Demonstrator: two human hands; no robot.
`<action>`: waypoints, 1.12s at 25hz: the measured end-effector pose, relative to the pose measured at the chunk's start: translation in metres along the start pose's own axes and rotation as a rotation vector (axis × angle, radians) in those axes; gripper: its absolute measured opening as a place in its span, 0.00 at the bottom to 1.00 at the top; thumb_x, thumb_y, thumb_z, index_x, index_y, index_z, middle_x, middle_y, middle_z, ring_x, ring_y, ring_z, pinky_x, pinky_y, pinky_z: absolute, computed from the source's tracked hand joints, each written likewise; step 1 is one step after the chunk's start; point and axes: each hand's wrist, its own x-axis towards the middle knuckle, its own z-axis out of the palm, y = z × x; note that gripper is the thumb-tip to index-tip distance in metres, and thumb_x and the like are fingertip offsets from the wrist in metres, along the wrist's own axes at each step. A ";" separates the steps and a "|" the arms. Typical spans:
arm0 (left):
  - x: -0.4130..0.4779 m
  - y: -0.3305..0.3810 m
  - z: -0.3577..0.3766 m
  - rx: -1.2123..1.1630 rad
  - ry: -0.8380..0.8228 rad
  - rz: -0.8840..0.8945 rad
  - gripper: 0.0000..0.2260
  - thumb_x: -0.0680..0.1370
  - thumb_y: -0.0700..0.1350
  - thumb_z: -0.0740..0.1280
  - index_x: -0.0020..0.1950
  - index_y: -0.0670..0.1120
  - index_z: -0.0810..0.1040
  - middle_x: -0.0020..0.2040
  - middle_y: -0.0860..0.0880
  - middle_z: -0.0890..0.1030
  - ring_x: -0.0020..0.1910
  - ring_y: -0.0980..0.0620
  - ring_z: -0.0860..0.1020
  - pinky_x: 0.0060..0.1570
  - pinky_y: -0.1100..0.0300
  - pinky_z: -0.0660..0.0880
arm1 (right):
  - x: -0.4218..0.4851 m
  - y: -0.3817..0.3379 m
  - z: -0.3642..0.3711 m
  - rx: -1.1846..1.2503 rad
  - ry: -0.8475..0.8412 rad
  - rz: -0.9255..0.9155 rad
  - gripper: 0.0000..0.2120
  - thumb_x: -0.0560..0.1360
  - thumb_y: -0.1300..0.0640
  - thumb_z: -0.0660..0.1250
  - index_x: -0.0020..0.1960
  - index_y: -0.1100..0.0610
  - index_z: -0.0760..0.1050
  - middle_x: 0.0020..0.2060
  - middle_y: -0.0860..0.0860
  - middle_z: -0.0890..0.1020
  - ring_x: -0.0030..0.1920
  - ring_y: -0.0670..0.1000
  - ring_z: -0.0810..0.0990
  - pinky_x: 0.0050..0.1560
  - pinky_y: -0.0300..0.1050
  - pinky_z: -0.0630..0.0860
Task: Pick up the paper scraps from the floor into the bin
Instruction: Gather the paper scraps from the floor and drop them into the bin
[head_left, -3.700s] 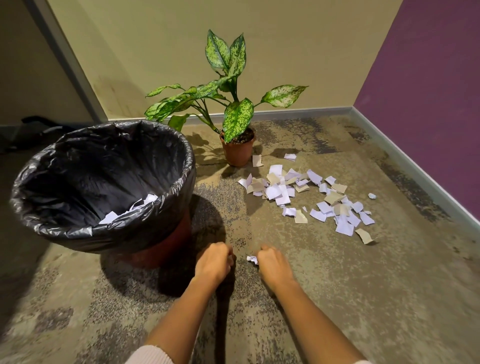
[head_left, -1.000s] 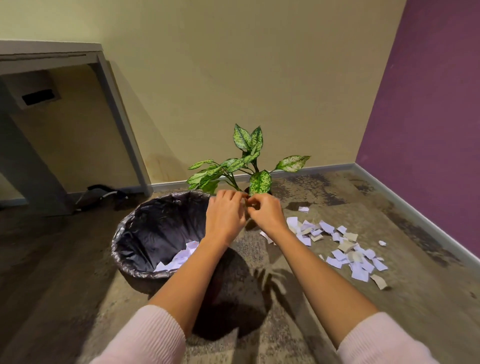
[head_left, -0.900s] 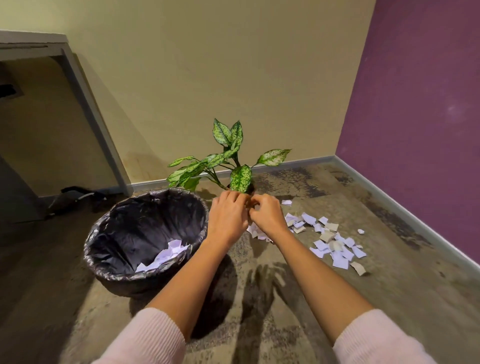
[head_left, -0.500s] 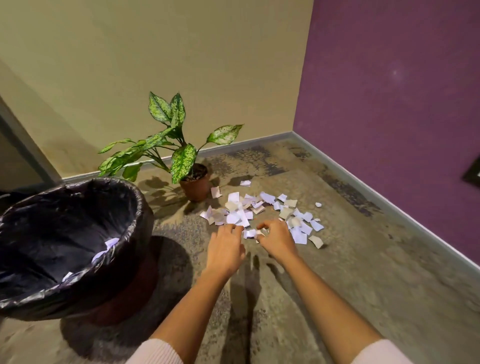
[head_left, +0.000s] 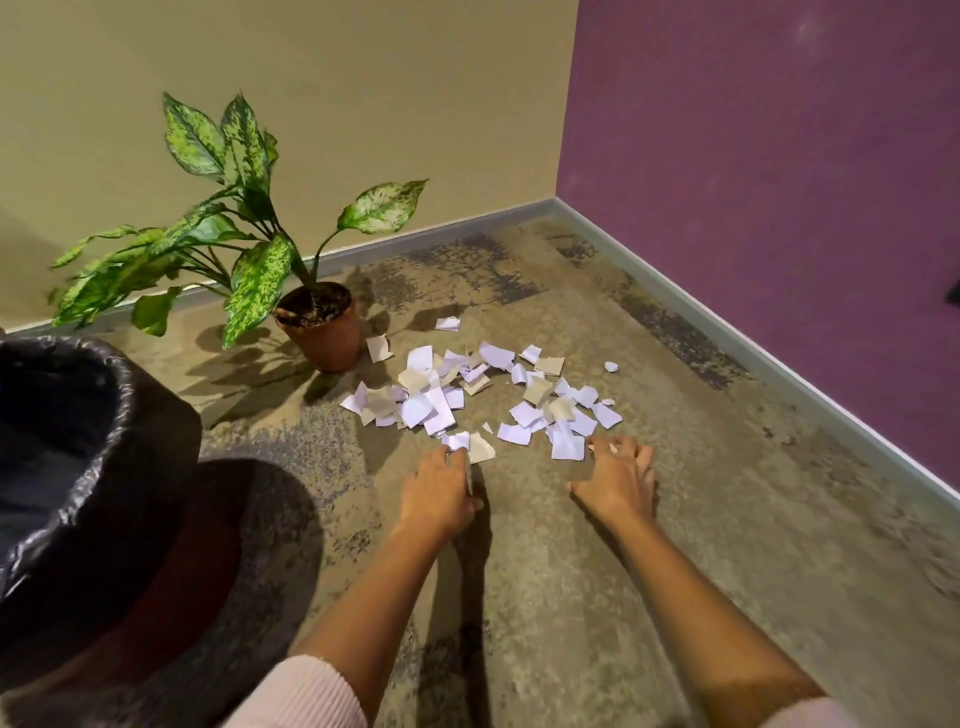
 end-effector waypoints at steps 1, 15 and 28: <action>0.006 0.001 0.001 0.012 -0.006 -0.002 0.35 0.74 0.53 0.71 0.76 0.48 0.58 0.75 0.44 0.62 0.73 0.43 0.63 0.68 0.46 0.67 | 0.007 0.006 0.000 -0.008 -0.004 0.031 0.35 0.67 0.46 0.74 0.70 0.49 0.65 0.71 0.56 0.62 0.70 0.59 0.58 0.67 0.54 0.63; 0.029 0.002 0.024 0.008 -0.135 -0.047 0.48 0.72 0.59 0.72 0.80 0.49 0.44 0.80 0.41 0.45 0.78 0.38 0.53 0.74 0.43 0.60 | 0.028 -0.005 0.023 0.279 -0.200 -0.238 0.42 0.68 0.59 0.70 0.77 0.44 0.54 0.74 0.53 0.61 0.73 0.58 0.60 0.70 0.55 0.64; 0.106 0.011 0.016 -0.237 -0.037 0.055 0.55 0.64 0.51 0.81 0.80 0.49 0.47 0.72 0.38 0.65 0.71 0.39 0.63 0.66 0.49 0.67 | 0.109 0.010 0.008 0.005 -0.315 -0.014 0.66 0.58 0.39 0.79 0.78 0.51 0.37 0.75 0.61 0.50 0.75 0.64 0.46 0.74 0.60 0.53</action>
